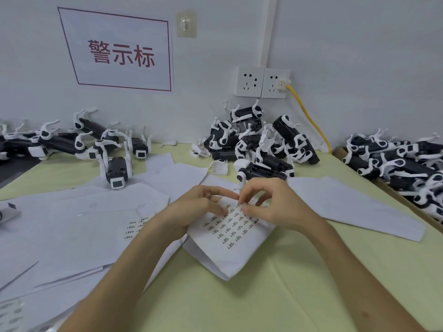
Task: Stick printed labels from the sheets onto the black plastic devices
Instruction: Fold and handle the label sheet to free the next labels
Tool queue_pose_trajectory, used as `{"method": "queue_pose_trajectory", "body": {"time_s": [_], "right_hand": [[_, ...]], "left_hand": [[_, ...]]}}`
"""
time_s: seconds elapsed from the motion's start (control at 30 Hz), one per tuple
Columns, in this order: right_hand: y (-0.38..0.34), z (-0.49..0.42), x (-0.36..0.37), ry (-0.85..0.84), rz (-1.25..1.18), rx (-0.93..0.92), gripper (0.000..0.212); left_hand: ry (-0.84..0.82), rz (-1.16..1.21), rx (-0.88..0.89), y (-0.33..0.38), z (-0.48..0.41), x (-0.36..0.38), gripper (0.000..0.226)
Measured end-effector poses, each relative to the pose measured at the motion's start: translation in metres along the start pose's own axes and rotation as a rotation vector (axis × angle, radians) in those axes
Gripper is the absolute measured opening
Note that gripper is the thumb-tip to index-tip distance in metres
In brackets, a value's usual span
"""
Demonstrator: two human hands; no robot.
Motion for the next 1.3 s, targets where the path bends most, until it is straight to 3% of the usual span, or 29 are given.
{"method": "queue_pose_trajectory", "body": {"time_s": [0.27,0.43,0.53,0.7,0.93,1.07,1.3], "right_hand": [[0.003,-0.002,0.000,0.026,-0.028,-0.018,0.018],[-0.002,-0.003,-0.008,0.085,-0.208,-0.068,0.007],[-0.002,-0.003,-0.015,0.114,-0.329,-0.084,0.010],[-0.003,-0.003,-0.012,0.090,-0.397,-0.074,0.023],[-0.001,-0.002,-0.011,0.082,-0.385,-0.055,0.028],[0.001,-0.003,-0.013,0.157,-0.350,-0.054,0.018],[0.001,-0.001,-0.021,0.321,-0.177,-0.092,0.013]], "left_hand": [[0.015,-0.038,0.017,0.001,-0.001,-0.002,0.039],[0.063,-0.203,0.063,0.005,-0.001,-0.004,0.031],[0.143,-0.291,0.172,0.015,0.001,-0.006,0.025],[0.216,-0.125,0.386,0.037,0.010,-0.011,0.012],[0.285,-0.075,0.447,0.043,0.015,-0.014,0.006],[0.298,-0.120,0.497,0.046,0.016,-0.012,0.007],[0.354,-0.428,0.592,0.047,0.015,-0.003,0.020]]}}
Point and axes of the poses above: each hand's wrist, its own z-axis away from the middle knuckle, its own x-axis out of the palm, y = z × x, the point moved 8 cm from there along -z, towards the middle knuckle, and after that the axes turned 3 degrees about z, right-handed, at the moved point
